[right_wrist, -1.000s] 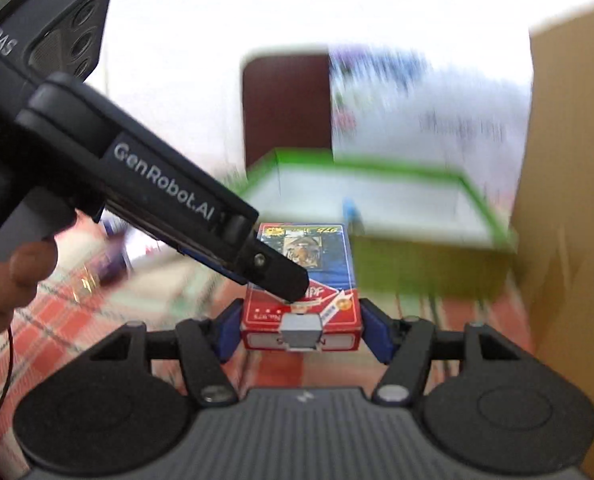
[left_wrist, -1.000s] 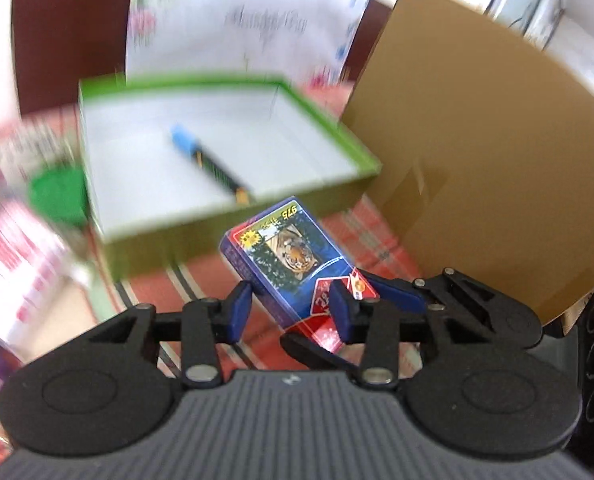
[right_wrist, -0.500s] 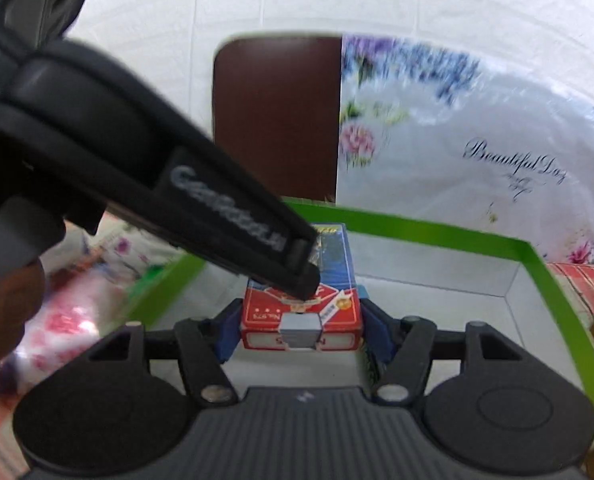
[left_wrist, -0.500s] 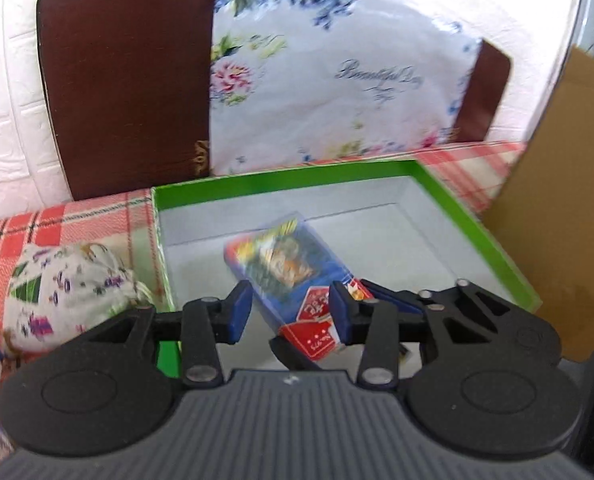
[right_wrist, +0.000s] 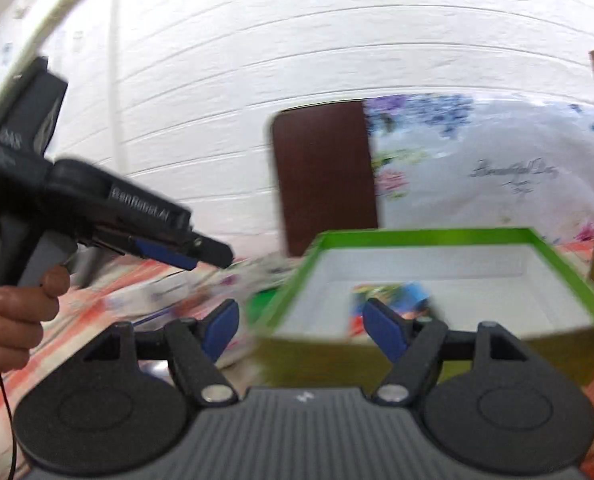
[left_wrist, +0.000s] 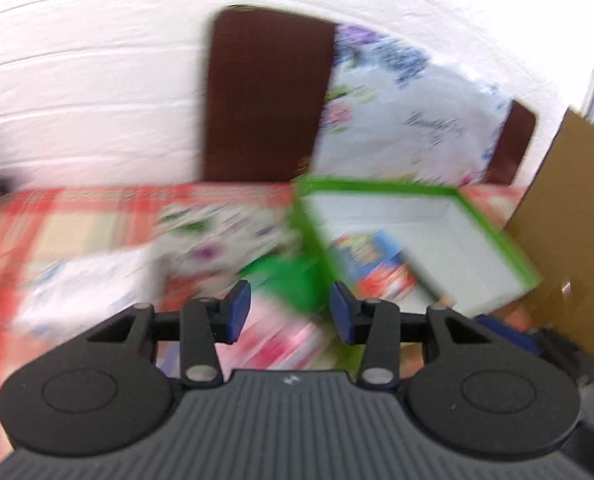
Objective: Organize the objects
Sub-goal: 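Lower the card box into the green box and open the left gripper, then grasp the purple figure keychain with the left gripper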
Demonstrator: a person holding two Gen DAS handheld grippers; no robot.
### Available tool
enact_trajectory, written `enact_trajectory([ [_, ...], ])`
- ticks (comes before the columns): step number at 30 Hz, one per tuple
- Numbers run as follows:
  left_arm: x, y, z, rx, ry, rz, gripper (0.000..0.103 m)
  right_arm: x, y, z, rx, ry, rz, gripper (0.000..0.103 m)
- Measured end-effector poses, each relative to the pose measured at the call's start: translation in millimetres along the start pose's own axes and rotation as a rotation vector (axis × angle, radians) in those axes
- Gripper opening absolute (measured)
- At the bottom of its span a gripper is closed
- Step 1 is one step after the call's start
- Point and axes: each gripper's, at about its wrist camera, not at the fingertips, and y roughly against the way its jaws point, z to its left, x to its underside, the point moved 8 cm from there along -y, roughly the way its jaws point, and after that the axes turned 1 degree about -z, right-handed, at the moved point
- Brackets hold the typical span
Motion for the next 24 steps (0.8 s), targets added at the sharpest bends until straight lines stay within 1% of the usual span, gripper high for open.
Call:
enact_trajectory([
  [2,24.4,12.0,22.7,-0.048,0.015,0.035,0.046,12.7,1.2,24.3,-0.072,0.03,0.047,0.071],
  [6,71.0,25.2,64.7,-0.088,0.114,0.119,0.046,40.2,-8.7,69.2,-0.179,0.054,0.175,0.071],
  [8,86.3,26.9,79.3,-0.084,0.177,0.154,0.046,50.6,-14.9,87.8,-0.211,0.085,0.22,0.071],
  [10,97.3,29.6,85.8,-0.062,0.212,0.166,0.046,57.8,-22.6,104.7,-0.222,0.139,0.257,0.071],
  [13,97.7,32.5,91.8,-0.056,0.214,0.152,0.046,65.7,-33.8,121.3,-0.244,0.157,0.31,0.068],
  [16,94.7,33.6,95.8,-0.03,0.241,0.138,0.046,66.2,-54.2,128.1,-0.238,0.104,0.354,0.067],
  [18,93.7,33.8,95.8,-0.018,0.254,0.132,0.046,65.6,-69.1,131.4,-0.237,0.06,0.376,0.06],
  [19,94.5,34.8,94.7,-0.012,0.255,0.131,0.047,67.0,-77.0,132.4,-0.232,0.052,0.392,0.053],
  [20,94.8,34.9,94.4,-0.001,0.258,0.133,0.047,69.7,-84.3,132.8,-0.226,0.045,0.409,0.049],
  [22,96.2,34.6,92.7,0.019,0.264,0.138,0.047,69.5,-87.7,133.8,-0.222,0.047,0.402,0.045],
  [24,97.8,35.9,90.2,0.031,0.266,0.141,0.051,69.1,-80.4,137.1,-0.225,0.078,0.402,0.041],
])
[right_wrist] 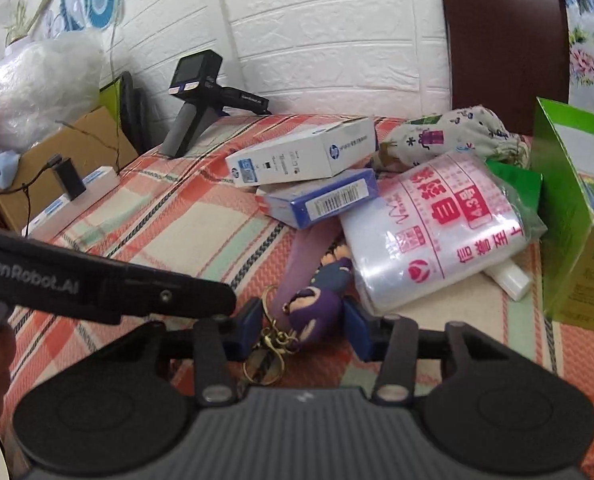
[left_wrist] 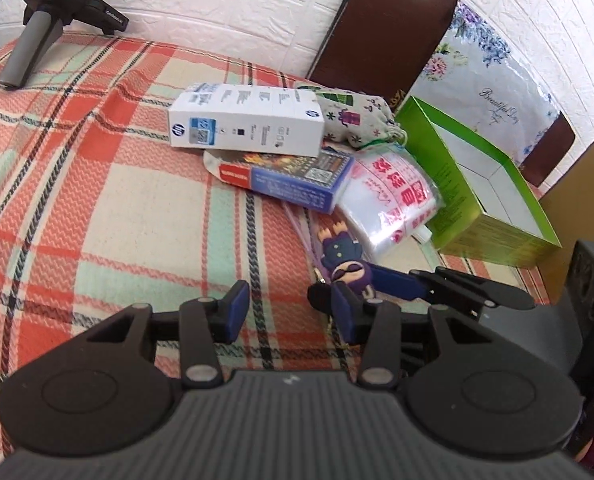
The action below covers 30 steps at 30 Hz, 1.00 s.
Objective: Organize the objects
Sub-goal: 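Grasp the purple figure keychain with the left gripper, then carry the keychain into the green box and open the left gripper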
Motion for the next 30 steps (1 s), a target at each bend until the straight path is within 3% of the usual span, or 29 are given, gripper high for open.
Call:
enact_trajectory([
  [5,11.7,-2.7,-15.4,0.078,0.007,0.05,0.064,25.4,35.8,18.5,-0.033,0.111,0.011,0.037],
  [8,25.1,-10.7,-33.4,0.123,0.001,0.109,0.065,42.9,58.6,24.7,-0.039,0.143,0.008,0.037],
  [12,40.7,-18.6,-68.7,0.121,-0.099,0.131,0.066,56.0,77.4,29.0,-0.015,0.197,-0.01,0.037],
  [15,46.1,-26.4,-91.5,0.08,-0.179,0.133,0.054,58.8,83.5,29.5,0.001,0.218,-0.019,0.037],
  [18,41.3,-30.4,-99.2,0.058,-0.183,0.131,0.035,59.3,88.6,18.8,0.027,0.186,-0.034,0.037],
  [21,31.0,-30.0,-110.2,0.091,-0.179,0.13,0.034,54.8,99.6,9.0,0.047,0.168,-0.081,0.037],
  [25,13.4,-27.0,-140.0,0.09,-0.264,0.084,0.034,42.5,114.1,-4.2,0.103,0.176,-0.154,0.037],
  [30,-30.0,-28.9,-182.8,0.136,-0.324,0.021,0.034,8.0,132.8,-30.6,0.212,0.225,-0.264,0.037],
])
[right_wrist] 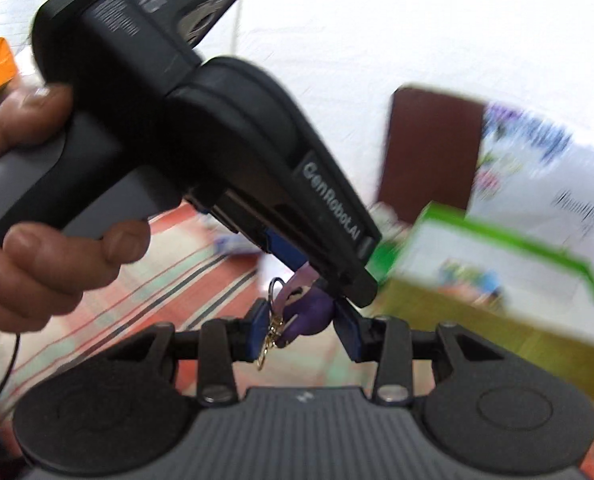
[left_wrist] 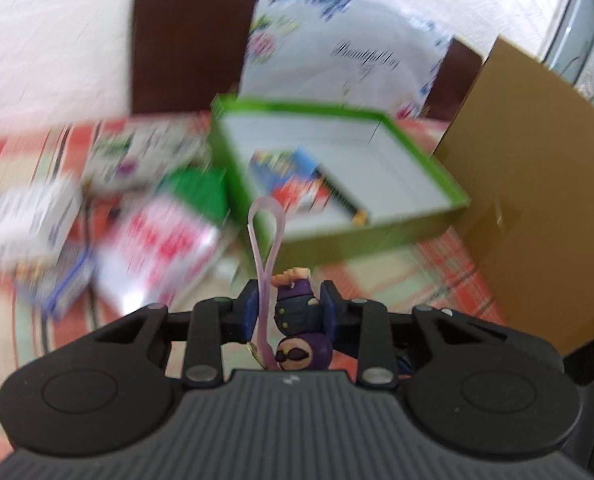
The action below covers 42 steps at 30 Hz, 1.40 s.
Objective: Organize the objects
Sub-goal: 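Carry the keychain into the green box and open the left gripper, then move the left gripper to the clear bag pack and grasp it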
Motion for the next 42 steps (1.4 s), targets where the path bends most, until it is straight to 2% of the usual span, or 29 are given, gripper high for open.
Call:
enact_trajectory([
  [5,-46.8,-22.7,-24.6,0.01,-0.086,-0.061,0.034,-26.0,-11.5,-49.9,0.101,-0.009,-0.062,0.037],
  [10,-73.0,-63.0,-33.3,0.033,-0.09,-0.036,0.034,-29.0,-36.2,-92.9,0.162,-0.039,-0.054,0.037],
  [21,-96.7,-134.4,-67.3,0.076,-0.147,0.022,0.034,-11.3,-70.9,-170.4,0.26,-0.136,-0.004,0.037],
  [24,-100.3,-149.3,-75.4,0.075,-0.155,0.032,0.038,-6.0,-77.0,-188.2,0.296,-0.149,0.011,0.037],
  [27,-101.2,-151.9,-74.3,0.016,-0.154,0.015,0.04,1.1,-82.9,-206.4,0.371,-0.178,0.037,0.039],
  [32,-100.6,-138.7,-60.5,-0.087,-0.165,-0.021,0.048,5.4,-70.2,-218.1,0.386,-0.257,0.017,0.039],
  [36,-96.8,-115.4,-48.9,-0.166,-0.153,-0.047,0.05,1.3,-57.0,-211.6,0.361,-0.282,-0.008,0.04],
  [37,-94.5,-107.7,-45.5,-0.183,-0.148,-0.055,0.05,3.9,-40.3,-210.9,0.353,-0.288,-0.019,0.041],
  [41,-79.6,-76.7,-27.2,-0.253,-0.12,-0.074,0.052,-1.4,-34.3,-195.4,0.303,-0.289,-0.045,0.043],
  [42,-74.4,-69.2,-21.3,-0.264,-0.106,-0.075,0.052,-5.6,-22.5,-180.7,0.291,-0.282,-0.048,0.043],
])
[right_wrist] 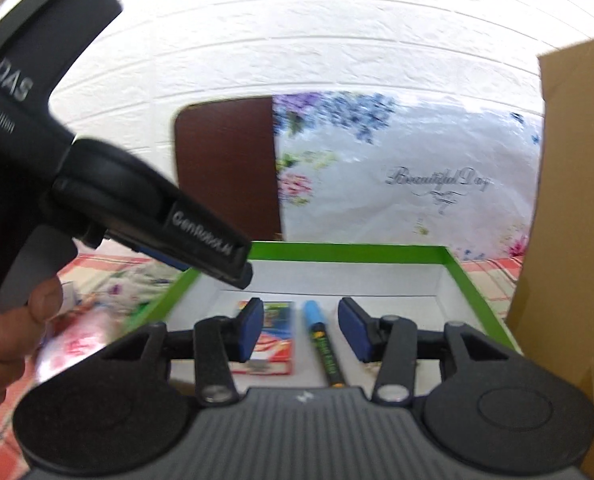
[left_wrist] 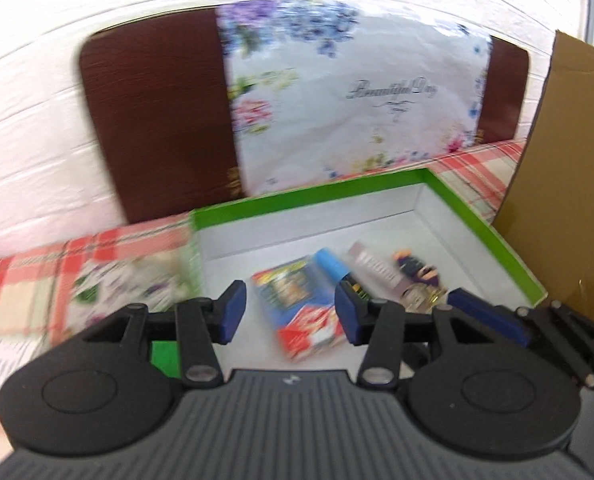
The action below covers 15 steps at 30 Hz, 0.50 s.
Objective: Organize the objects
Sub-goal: 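Move the left gripper to the clear bag pack and grasp it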
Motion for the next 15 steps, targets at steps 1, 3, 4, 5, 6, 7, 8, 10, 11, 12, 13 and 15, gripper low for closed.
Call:
enact_trajectory([
  [1,5.7,5.7,7.4,-0.013,0.014,0.003,0.052,-0.8,2.7,4.7,-0.012,0.007,-0.002,0.043],
  [3,17.1,15.2,22.0,-0.044,0.038,0.01,0.052,-0.7,6.6,14.7,-0.04,0.022,-0.005,0.044],
  [4,22.5,19.5,28.9,-0.06,0.047,0.012,0.052,-0.4,10.3,22.5,-0.053,0.035,-0.006,0.044],
  [5,27.8,23.9,36.1,-0.073,0.057,0.014,0.052,0.5,12.8,30.2,-0.065,0.048,-0.009,0.044],
  [6,32.5,27.2,42.7,-0.085,0.066,0.018,0.052,0.8,16.0,38.3,-0.078,0.058,-0.011,0.044],
  [7,36.8,29.8,48.6,-0.095,0.074,0.022,0.052,0.9,16.3,45.2,-0.093,0.067,-0.012,0.044],
  [8,40.9,32.5,54.7,-0.104,0.081,0.026,0.052,0.5,18.3,52.8,-0.108,0.074,-0.013,0.044],
  [10,48.1,37.5,66.4,-0.122,0.097,0.032,0.052,0.3,20.9,69.7,-0.137,0.094,-0.015,0.044],
  [11,51.5,40.3,72.8,-0.13,0.107,0.032,0.052,0.1,21.3,77.4,-0.151,0.105,-0.016,0.044],
  [12,54.4,43.1,79.4,-0.138,0.118,0.03,0.052,0.4,21.9,85.0,-0.157,0.117,-0.017,0.044],
  [13,57.7,45.8,86.2,-0.144,0.129,0.029,0.052,1.2,23.3,92.9,-0.168,0.127,-0.017,0.044],
  [15,66.7,51.4,102.0,-0.15,0.163,0.032,0.053,3.7,26.6,108.4,-0.198,0.138,-0.01,0.045],
])
